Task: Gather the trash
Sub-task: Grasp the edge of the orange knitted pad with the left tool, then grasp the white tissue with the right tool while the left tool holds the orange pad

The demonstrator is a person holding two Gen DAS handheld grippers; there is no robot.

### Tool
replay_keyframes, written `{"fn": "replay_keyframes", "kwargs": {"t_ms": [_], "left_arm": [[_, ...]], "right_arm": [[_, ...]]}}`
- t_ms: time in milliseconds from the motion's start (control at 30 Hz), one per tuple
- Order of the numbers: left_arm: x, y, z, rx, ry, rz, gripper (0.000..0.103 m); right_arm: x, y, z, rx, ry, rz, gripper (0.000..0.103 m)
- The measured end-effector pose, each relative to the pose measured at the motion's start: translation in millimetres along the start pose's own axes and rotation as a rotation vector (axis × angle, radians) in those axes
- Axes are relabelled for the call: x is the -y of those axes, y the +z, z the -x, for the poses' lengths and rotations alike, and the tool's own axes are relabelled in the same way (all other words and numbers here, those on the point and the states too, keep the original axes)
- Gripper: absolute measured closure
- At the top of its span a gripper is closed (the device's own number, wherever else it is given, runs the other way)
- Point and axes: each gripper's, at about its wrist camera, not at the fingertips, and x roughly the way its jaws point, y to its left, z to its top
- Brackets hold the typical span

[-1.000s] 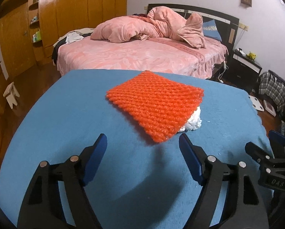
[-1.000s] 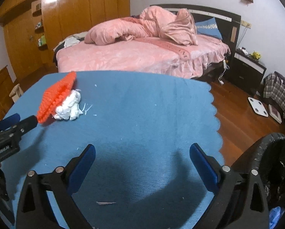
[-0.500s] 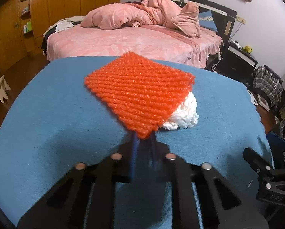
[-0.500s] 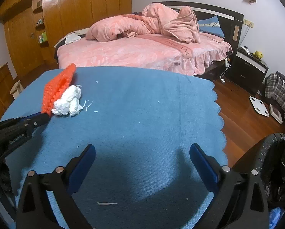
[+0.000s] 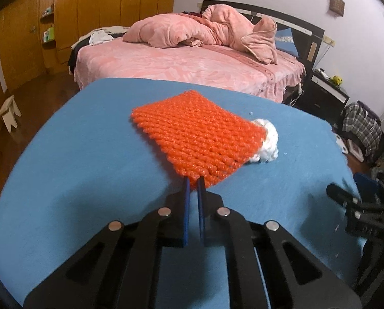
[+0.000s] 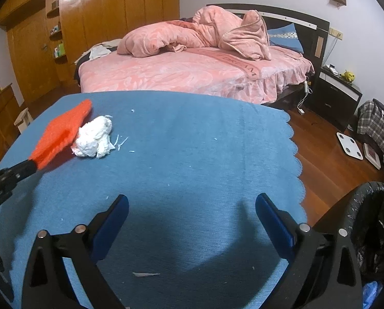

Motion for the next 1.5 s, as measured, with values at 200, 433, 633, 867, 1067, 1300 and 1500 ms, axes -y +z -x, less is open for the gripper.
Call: {"fn": "replay_keyframes", "kwargs": {"t_ms": [200, 433, 633, 867, 1067, 1300, 1500], "left_arm": [[-11.1, -12.9, 17.3, -0.005, -0.025, 0.008, 0.091], [-7.1, -14.4, 28.8, 0.021, -0.065, 0.028, 0.053], [-9.7, 1.3, 7.6, 0.003, -0.043, 0.075, 0.045], [-5.4, 5.0, -22.9, -0.076, -0.02, 0.06, 0.045], [1.7, 4.6, -23.1, -0.067, -0.059, 0.022, 0.069], [6.8, 4.2, -15.5, -0.031, -0.114, -0.001, 0.09], [4.0, 6.7, -4.0, 0.015, -0.103, -0.021, 0.09]], "right_arm": [[-1.2, 0.4, -0.8, -0.004, -0.001, 0.002, 0.006], [-2.3, -0.3, -0.9, -0.006, -0.002, -0.004, 0.006], [-4.0, -0.2, -0.9, -0.004, -0.004, 0.007, 0.006], [-4.0, 0.0, -1.7, -0.007, -0.005, 0.007, 0.006], [-7.0, 0.1, -2.2, -0.01, -0.006, 0.02, 0.006], [-10.4, -1.2, -2.2, -0.007, 0.0, 0.032, 0.007], [-10.8, 1.5, 2.7, 0.021, 0.025, 0.01, 0.009]]}}
